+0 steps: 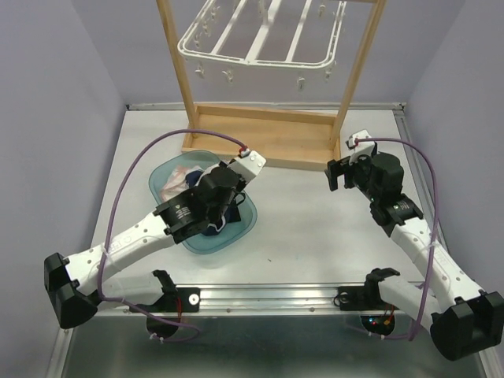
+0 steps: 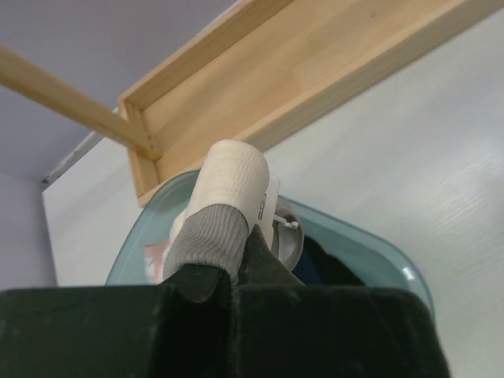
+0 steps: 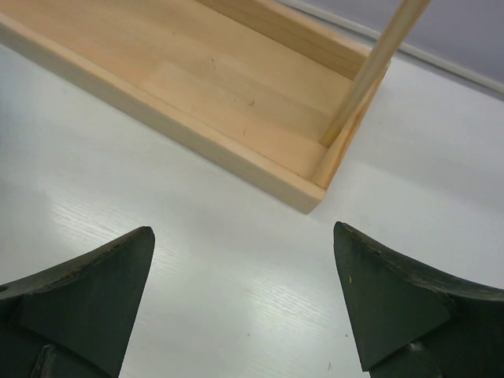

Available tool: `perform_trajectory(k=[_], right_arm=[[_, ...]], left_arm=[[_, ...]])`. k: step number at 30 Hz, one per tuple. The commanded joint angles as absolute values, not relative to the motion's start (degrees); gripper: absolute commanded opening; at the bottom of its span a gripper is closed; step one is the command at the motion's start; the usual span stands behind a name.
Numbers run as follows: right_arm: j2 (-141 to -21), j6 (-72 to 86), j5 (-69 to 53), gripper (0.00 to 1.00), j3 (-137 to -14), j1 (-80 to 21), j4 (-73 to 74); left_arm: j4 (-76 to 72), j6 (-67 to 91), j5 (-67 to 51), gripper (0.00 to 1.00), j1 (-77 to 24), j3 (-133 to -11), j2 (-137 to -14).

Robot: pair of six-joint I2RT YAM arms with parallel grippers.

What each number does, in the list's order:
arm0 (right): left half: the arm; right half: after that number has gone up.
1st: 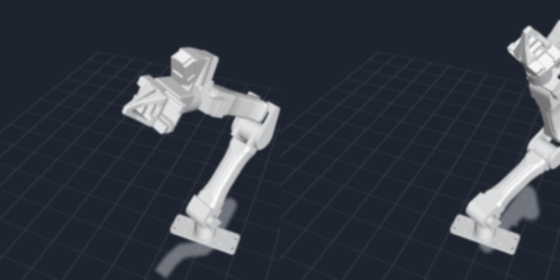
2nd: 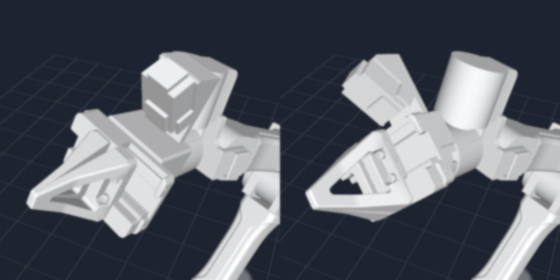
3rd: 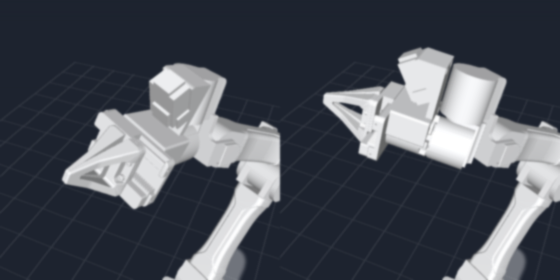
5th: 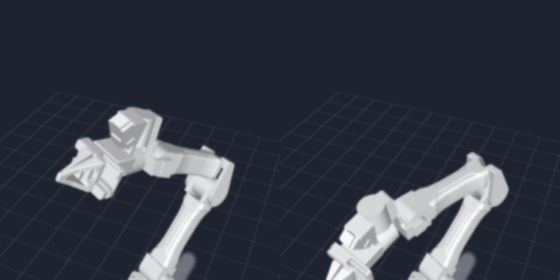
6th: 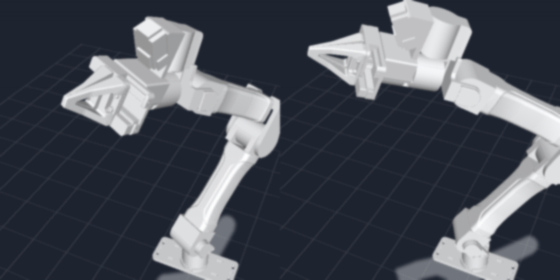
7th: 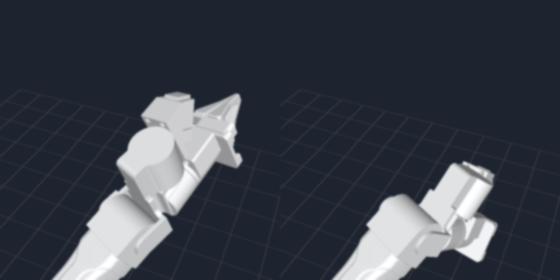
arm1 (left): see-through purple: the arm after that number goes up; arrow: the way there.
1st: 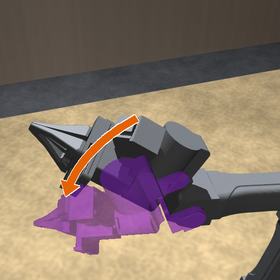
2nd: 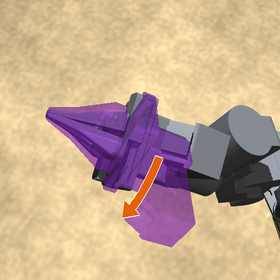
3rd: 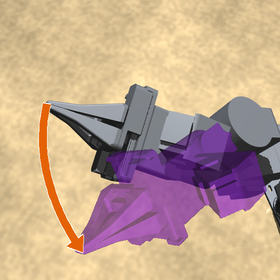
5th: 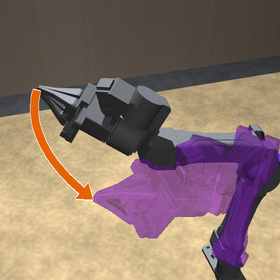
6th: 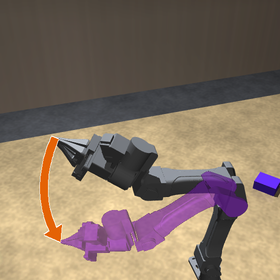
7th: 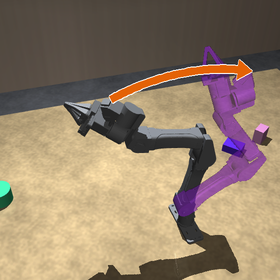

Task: Remove the underwear clipped to the hanger

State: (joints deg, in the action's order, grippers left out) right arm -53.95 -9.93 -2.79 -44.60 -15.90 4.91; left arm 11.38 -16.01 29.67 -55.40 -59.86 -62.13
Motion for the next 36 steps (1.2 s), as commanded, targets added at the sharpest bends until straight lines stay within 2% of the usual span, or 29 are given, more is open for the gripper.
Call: perform_trajectory(k=[1,8,10,12,13,14,16,18,19,23,27,36], right_arm=[[-52.1,-10.6,-3.3,1.00,-42.0,-14.1,0.5],[-51.5,-10.8,-4.7,1.00,-41.2,-13.4,0.5],[-51.3,-10.9,-5.0,1.00,-41.0,-13.3,0.5],[-51.0,-10.8,-5.3,1.00,-41.0,-13.0,0.5],[-50.9,-10.8,-5.4,1.00,-41.0,-12.9,0.5],[-50.8,-10.8,-5.4,1.00,-41.0,-12.8,0.5],[-50.5,-10.7,-5.6,1.00,-40.9,-12.4,0.5],[-50.4,-10.6,-5.6,1.00,-41.0,-12.0,0.5],[-50.3,-10.6,-5.6,1.00,-41.0,-12.0,0.5],[-50.0,-10.7,-5.5,1.00,-41.0,-11.4,0.5],[-49.9,-11.3,-5.8,1.00,-41.0,-11.1,0.5],[-50.0,-10.5,-5.5,1.00,-41.3,-9.4,0.5]], left_arm=[[16.3,-24.4,33.9,0.00,-55.3,-54.2,-62.4],[17.9,-28.8,23.0,0.00,-56.4,-44.0,-67.6],[18.4,-28.0,23.6,0.08,-57.0,-43.9,-68.6],[19.2,-26.3,24.7,0.24,-57.0,-44.9,-69.3],[20.4,-25.4,24.8,0.27,-57.1,-46.5,-69.6],[21.2,-24.5,24.7,0.38,-57.1,-47.5,-69.7],[24.1,-20.9,23.9,0.74,-57.2,-49.6,-69.7],[26.6,-18.5,23.6,0.81,-57.3,-53.0,-69.8],[28.9,-16.6,24.1,0.99,-57.4,-53.8,-69.6],[32.9,-13.0,26.7,0.99,-57.9,-55.2,-68.3],[33.6,-11.8,24.3,0.99,-58.0,-55.9,-64.9],[21.2,-11.3,19.0,0.99,-58.0,-56.9,-51.3]])
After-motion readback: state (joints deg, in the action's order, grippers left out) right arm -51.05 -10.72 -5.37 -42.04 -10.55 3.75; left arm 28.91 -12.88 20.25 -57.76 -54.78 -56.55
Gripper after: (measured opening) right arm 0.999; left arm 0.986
